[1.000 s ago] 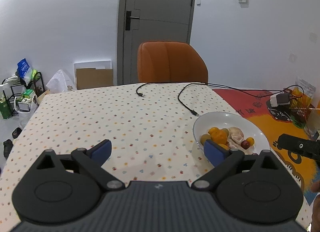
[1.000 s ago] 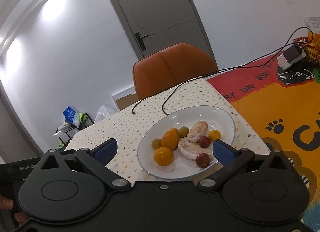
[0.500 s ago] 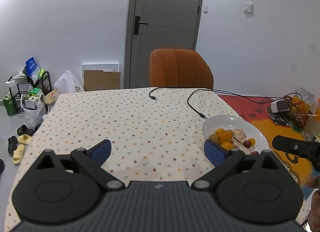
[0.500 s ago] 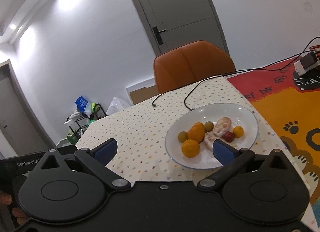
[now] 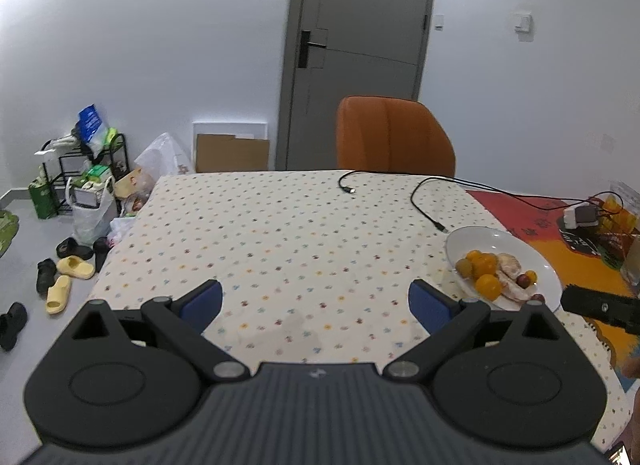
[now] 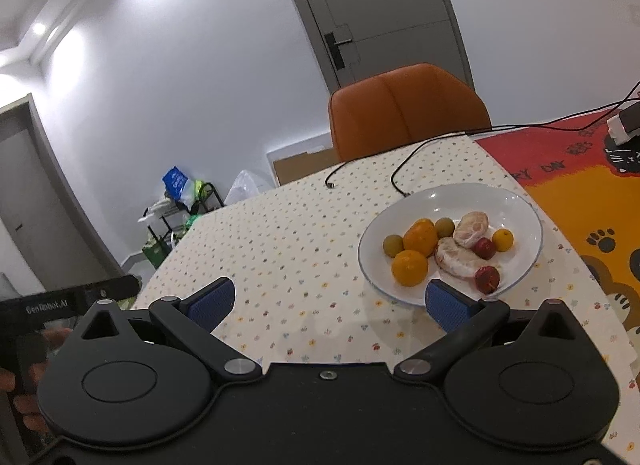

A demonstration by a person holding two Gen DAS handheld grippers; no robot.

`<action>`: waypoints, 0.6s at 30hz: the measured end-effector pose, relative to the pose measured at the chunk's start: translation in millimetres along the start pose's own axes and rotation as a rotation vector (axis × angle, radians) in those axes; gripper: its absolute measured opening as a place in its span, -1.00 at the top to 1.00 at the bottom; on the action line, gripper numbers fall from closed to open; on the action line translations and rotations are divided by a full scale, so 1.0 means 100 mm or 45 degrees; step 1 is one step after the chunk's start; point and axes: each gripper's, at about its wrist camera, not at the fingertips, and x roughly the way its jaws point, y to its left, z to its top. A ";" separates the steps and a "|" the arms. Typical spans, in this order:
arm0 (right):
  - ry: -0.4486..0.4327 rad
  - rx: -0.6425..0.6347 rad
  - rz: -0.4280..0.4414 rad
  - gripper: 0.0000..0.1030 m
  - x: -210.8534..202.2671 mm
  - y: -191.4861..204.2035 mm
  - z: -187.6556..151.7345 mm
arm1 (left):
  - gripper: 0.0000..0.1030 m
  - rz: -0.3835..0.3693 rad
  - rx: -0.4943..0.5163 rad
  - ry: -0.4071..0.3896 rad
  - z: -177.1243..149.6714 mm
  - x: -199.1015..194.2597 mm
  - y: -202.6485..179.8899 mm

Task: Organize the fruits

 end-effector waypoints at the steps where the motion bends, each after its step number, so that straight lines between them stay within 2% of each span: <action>1: 0.006 -0.006 -0.004 -1.00 0.01 0.00 -0.01 | -0.92 0.004 -0.006 0.004 -0.01 0.00 0.02; 18: 0.050 -0.031 -0.029 -1.00 0.08 -0.02 -0.12 | -0.92 0.031 0.021 0.039 -0.14 0.03 0.06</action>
